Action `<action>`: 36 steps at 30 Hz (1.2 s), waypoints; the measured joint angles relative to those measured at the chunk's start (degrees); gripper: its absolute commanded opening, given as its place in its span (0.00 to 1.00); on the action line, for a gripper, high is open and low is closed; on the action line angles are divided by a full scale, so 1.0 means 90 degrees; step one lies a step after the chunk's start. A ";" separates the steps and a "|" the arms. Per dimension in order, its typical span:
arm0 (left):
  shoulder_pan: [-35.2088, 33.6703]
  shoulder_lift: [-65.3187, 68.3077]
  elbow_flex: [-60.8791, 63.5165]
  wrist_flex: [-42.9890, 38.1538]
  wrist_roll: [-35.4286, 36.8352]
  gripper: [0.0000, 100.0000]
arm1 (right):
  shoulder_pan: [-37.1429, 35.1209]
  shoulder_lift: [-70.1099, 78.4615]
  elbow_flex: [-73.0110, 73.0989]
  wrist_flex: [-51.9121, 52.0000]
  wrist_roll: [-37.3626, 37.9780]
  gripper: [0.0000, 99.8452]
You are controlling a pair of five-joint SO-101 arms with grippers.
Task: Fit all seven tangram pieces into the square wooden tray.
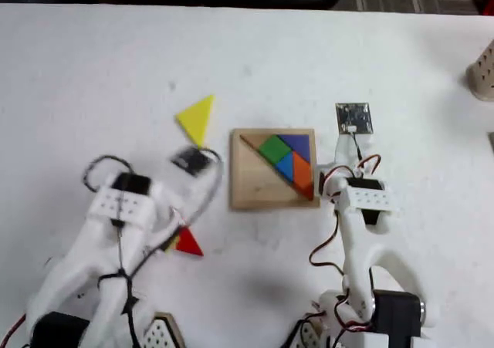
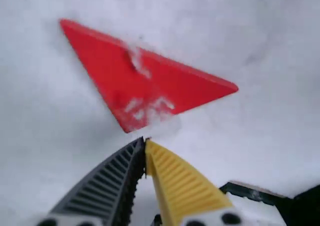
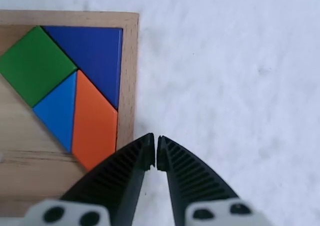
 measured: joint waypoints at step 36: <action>-0.0527 0.2364 -0.0586 -0.1553 0.3214 0.02 | 0.0000 0.0000 0.0000 0.0000 0.0000 0.02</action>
